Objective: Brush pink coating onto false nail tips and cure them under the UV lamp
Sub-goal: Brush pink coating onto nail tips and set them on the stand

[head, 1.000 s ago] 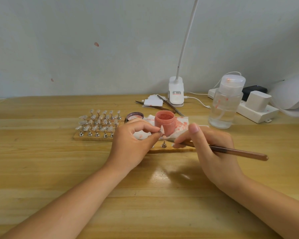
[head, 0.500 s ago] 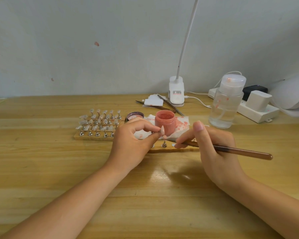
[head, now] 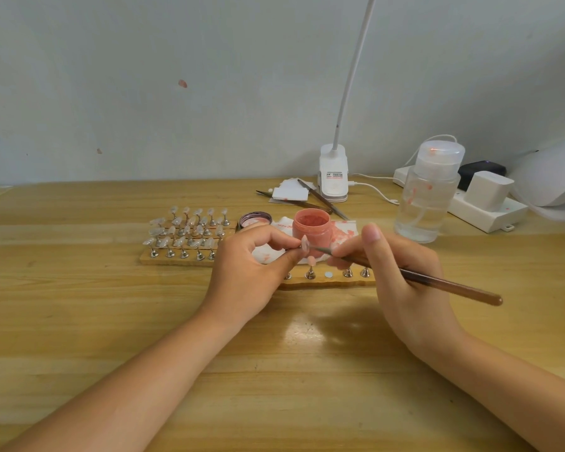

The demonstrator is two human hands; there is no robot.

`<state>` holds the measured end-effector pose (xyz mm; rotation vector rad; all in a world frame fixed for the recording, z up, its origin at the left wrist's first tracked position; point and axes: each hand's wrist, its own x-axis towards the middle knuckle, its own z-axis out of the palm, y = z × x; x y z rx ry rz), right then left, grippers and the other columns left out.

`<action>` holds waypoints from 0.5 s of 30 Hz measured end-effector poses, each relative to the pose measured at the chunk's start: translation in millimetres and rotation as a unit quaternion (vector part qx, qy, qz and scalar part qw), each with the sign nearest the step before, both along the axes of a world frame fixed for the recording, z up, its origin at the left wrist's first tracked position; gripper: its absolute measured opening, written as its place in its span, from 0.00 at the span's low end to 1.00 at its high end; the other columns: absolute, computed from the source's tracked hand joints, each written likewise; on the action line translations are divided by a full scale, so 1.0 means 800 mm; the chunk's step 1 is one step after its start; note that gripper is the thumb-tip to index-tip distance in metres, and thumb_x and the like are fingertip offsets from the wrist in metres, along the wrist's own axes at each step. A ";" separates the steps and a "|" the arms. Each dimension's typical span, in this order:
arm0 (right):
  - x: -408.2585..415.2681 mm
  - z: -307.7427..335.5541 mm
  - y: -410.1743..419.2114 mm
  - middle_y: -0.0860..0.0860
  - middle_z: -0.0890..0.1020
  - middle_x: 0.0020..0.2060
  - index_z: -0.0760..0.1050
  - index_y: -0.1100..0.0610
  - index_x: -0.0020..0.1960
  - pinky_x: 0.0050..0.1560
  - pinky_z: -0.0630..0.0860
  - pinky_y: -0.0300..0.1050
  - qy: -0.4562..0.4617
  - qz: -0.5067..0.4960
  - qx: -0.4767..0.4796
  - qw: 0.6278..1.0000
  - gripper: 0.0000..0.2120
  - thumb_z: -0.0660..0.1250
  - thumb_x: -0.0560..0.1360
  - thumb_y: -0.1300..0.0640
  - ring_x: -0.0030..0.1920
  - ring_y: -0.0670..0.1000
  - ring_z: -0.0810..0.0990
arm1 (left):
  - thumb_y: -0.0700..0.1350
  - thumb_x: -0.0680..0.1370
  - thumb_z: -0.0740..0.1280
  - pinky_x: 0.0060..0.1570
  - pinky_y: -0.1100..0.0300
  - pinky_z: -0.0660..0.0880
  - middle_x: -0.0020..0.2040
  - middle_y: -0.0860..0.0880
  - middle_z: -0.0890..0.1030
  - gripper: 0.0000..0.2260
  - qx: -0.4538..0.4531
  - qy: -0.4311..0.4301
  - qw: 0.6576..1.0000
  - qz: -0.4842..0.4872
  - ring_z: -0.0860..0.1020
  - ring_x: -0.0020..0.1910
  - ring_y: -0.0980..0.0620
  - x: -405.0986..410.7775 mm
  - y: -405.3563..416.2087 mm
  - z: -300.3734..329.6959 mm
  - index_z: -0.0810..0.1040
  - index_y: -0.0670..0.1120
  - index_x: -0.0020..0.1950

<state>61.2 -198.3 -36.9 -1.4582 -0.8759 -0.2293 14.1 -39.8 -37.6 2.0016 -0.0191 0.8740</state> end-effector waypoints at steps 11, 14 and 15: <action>-0.001 0.000 -0.001 0.50 0.83 0.33 0.79 0.57 0.35 0.39 0.74 0.31 0.011 -0.010 0.015 1.000 0.21 0.53 0.76 0.49 0.34 0.44 0.81 | 0.41 0.68 0.74 0.44 0.77 0.67 0.31 0.60 0.79 0.10 -0.007 0.003 1.000 0.005 0.77 0.39 0.63 -0.001 -0.001 0.001 0.78 0.55 0.33; -0.001 0.001 0.000 0.47 0.83 0.37 0.79 0.56 0.40 0.43 0.74 0.32 -0.024 -0.010 -0.008 1.000 0.17 0.55 0.78 0.53 0.40 0.43 0.81 | 0.41 0.67 0.74 0.45 0.78 0.67 0.34 0.58 0.79 0.10 0.005 0.002 1.000 0.007 0.77 0.40 0.61 0.000 -0.001 0.001 0.78 0.55 0.34; -0.001 0.001 0.001 0.47 0.83 0.36 0.79 0.56 0.40 0.43 0.75 0.32 -0.020 -0.006 -0.016 1.000 0.17 0.55 0.78 0.53 0.40 0.42 0.81 | 0.40 0.67 0.74 0.45 0.77 0.68 0.34 0.58 0.79 0.10 0.006 0.002 1.000 0.006 0.77 0.40 0.61 0.000 -0.001 0.001 0.78 0.54 0.34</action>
